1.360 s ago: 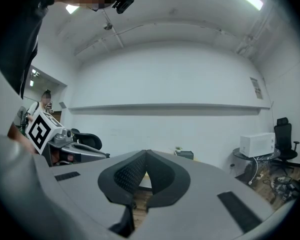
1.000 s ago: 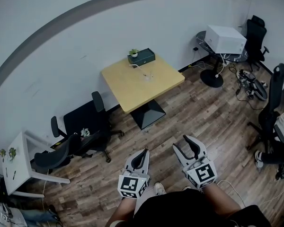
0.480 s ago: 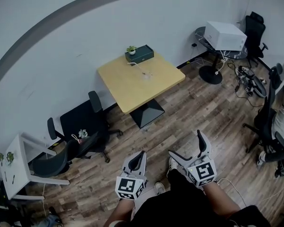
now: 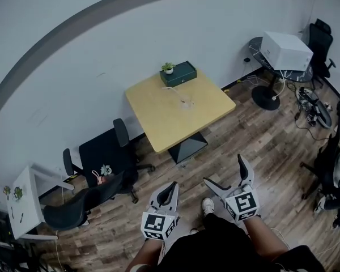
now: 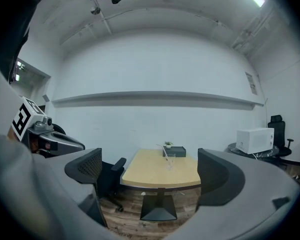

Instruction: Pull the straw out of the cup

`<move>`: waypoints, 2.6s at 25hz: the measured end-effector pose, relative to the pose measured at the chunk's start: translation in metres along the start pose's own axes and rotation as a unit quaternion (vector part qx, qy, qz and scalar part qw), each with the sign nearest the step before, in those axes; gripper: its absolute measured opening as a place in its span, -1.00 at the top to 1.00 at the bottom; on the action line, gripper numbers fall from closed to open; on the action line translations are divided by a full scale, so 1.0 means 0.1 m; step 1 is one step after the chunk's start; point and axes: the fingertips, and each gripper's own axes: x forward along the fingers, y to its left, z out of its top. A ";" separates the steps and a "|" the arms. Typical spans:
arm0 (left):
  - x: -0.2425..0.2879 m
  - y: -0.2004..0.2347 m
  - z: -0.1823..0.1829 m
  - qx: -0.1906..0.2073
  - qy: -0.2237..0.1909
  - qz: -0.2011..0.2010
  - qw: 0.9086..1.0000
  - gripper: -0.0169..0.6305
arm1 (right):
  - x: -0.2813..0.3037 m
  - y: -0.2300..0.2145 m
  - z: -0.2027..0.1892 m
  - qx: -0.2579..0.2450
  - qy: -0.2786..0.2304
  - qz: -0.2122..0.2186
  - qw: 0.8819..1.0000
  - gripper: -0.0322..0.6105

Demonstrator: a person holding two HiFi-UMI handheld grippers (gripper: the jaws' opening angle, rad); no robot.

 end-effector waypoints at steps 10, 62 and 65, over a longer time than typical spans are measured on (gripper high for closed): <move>0.81 0.32 0.23 -0.010 0.005 0.028 1.000 0.89 | 0.71 -0.70 -0.05 0.002 0.015 0.017 1.000 -0.95; 2.84 3.38 0.68 -0.044 -0.008 0.034 0.998 0.89 | 4.59 -1.13 0.16 -0.048 0.098 0.038 0.993 -0.94; 2.93 3.46 0.64 -0.049 -0.003 0.037 0.998 0.89 | 4.72 -1.17 0.05 -0.044 0.115 0.045 0.991 -0.94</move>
